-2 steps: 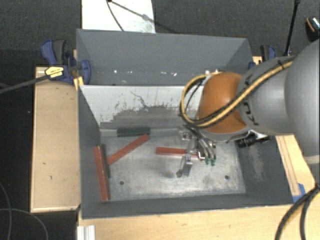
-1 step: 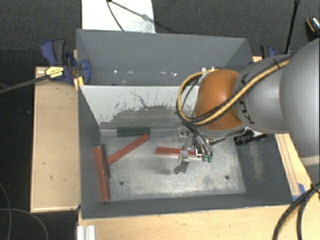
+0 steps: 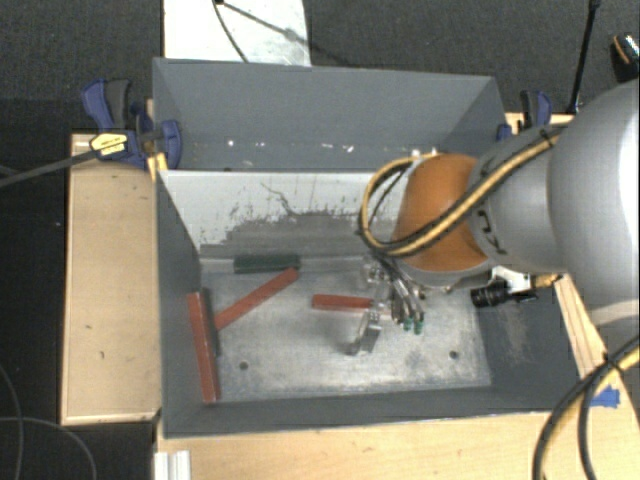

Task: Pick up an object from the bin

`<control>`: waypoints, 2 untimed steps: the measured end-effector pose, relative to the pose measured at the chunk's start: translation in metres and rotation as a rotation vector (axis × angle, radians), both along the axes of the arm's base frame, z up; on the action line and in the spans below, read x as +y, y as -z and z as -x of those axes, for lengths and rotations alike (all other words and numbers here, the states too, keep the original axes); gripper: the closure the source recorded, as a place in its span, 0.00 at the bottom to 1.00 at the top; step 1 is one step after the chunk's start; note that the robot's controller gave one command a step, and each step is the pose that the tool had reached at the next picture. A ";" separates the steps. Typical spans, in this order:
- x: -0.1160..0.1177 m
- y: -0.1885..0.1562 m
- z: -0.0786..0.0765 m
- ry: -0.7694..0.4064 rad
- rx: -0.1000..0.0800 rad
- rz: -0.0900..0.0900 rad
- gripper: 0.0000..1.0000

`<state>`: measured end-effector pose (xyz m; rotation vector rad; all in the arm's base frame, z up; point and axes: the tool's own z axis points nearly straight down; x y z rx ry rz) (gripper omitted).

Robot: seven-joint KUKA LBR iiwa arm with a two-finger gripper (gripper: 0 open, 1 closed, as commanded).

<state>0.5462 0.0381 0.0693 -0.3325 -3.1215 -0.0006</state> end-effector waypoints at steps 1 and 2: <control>0.000 0.000 0.000 -0.005 -0.001 0.001 0.00; 0.000 -0.001 0.000 -0.008 -0.001 0.001 1.00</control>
Offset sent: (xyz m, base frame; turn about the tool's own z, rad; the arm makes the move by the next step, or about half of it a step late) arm 0.0000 0.0000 0.0000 0.0000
